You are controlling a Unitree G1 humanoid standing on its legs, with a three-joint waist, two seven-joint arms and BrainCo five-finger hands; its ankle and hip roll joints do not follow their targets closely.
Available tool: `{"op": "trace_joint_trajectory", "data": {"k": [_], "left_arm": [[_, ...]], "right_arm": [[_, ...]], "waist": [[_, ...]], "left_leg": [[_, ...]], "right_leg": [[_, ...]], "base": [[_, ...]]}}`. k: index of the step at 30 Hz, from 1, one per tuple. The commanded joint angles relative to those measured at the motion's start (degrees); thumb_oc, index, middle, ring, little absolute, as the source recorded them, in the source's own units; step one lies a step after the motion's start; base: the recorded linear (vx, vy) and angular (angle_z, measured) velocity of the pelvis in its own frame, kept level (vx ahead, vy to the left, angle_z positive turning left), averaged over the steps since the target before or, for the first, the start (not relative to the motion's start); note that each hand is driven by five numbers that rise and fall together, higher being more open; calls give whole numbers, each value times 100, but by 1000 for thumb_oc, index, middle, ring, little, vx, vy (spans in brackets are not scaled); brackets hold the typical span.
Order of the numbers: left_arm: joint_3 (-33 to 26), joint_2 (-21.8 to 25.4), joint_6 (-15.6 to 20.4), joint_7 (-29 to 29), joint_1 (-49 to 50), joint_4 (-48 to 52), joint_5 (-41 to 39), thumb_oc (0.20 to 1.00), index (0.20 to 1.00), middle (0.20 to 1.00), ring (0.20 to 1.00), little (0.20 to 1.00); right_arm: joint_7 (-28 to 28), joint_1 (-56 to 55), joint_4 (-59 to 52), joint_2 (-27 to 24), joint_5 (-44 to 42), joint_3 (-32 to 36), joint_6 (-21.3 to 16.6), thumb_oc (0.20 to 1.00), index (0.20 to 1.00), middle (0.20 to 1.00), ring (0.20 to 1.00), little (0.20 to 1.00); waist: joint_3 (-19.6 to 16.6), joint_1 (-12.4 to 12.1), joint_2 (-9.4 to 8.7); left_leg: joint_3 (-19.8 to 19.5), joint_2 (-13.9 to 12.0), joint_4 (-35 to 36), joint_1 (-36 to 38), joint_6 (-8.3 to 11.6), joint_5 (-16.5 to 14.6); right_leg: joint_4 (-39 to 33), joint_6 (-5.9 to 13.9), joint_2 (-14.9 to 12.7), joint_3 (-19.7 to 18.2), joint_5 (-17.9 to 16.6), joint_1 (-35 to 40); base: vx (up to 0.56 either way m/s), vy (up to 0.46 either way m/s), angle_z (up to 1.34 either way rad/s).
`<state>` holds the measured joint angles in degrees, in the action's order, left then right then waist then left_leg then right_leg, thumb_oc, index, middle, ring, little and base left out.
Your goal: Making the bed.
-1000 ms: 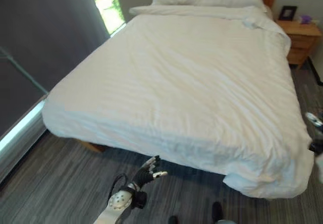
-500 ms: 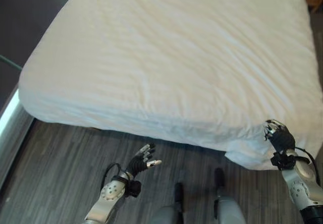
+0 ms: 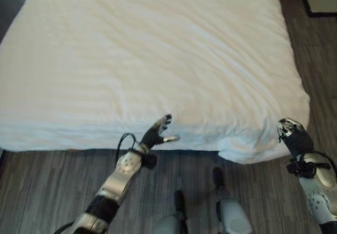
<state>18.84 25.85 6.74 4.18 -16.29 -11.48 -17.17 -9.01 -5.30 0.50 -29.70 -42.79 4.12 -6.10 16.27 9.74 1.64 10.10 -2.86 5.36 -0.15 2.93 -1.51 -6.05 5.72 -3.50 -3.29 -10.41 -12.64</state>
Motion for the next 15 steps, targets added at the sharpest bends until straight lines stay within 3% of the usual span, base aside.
{"op": "trace_joint_trajectory", "data": {"k": [1,2,3,5,8,9,10,13,15], "left_arm": [[300,-45,440,-174,-334,-307,98,1000,1000,1000,1000,1000],[357,-259,416,-175,-337,-295,-144,1000,1000,1000,1000,1000],[361,-259,418,-175,-337,-298,-147,1000,1000,1000,1000,1000],[422,-397,387,-90,-327,-334,-356,1000,1000,1000,1000,1000],[479,-362,390,-104,-256,-382,-308,1000,1000,1000,1000,1000],[463,-328,383,-107,-173,-371,-235,1000,1000,1000,1000,1000],[387,-189,400,-35,28,-285,-66,1000,1000,1000,1000,1000],[305,-79,375,55,261,-228,-73,1000,1000,1000,1000,1000],[258,-51,359,120,454,-240,-174,1000,1000,1000,1000,1000]], "right_arm": [[-86,317,-294,-231,-113,-8,-337,200,200,200,200,200],[-30,346,-404,-123,-136,14,-365,200,200,200,200,200],[-27,337,-413,-119,-134,18,-361,200,200,200,200,200],[-64,320,-568,-27,-71,-19,-338,200,200,200,200,200],[-85,230,-658,211,20,-206,-305,200,200,200,200,200],[-111,124,-644,317,59,-248,-287,200,200,200,200,200],[-192,8,-583,398,237,-311,-217,200,200,200,200,200],[-217,-92,-480,441,385,-303,-161,200,200,200,200,200],[-233,-79,-407,478,347,-258,-169,200,200,200,200,200]], "waist": [[-193,-219,-375],[-254,-333,-502],[-268,-336,-505],[-362,-210,-492],[-395,-190,-596],[-384,-201,-613],[-276,-357,-627],[-228,-493,-550],[-248,-576,-478]], "left_leg": [[-779,-116,-1048,-409,301,224],[-1261,194,-838,-525,196,32],[-1259,200,-828,-530,191,38],[-761,201,-566,-449,46,-12],[-423,286,-353,-258,-182,-36],[-368,306,-315,-193,-239,-27],[-255,211,-286,-121,-275,5],[-360,97,-334,-258,-278,110],[-658,92,-370,-367,-290,188]], "right_leg": [[105,210,137,-302,374,626],[105,231,113,-581,301,540],[105,234,108,-584,304,530],[105,332,167,-628,249,437],[257,388,266,-808,155,244],[466,410,280,-764,194,187],[911,463,232,-452,367,67],[1412,432,87,-384,611,77],[1711,398,-151,-414,610,230]], "base": [[-57,24,-123],[-63,22,-125],[-44,3,-157],[9,103,-139],[-17,162,-163],[-75,67,-146],[-74,31,-85],[-116,-74,-25],[-71,-101,67]]}}
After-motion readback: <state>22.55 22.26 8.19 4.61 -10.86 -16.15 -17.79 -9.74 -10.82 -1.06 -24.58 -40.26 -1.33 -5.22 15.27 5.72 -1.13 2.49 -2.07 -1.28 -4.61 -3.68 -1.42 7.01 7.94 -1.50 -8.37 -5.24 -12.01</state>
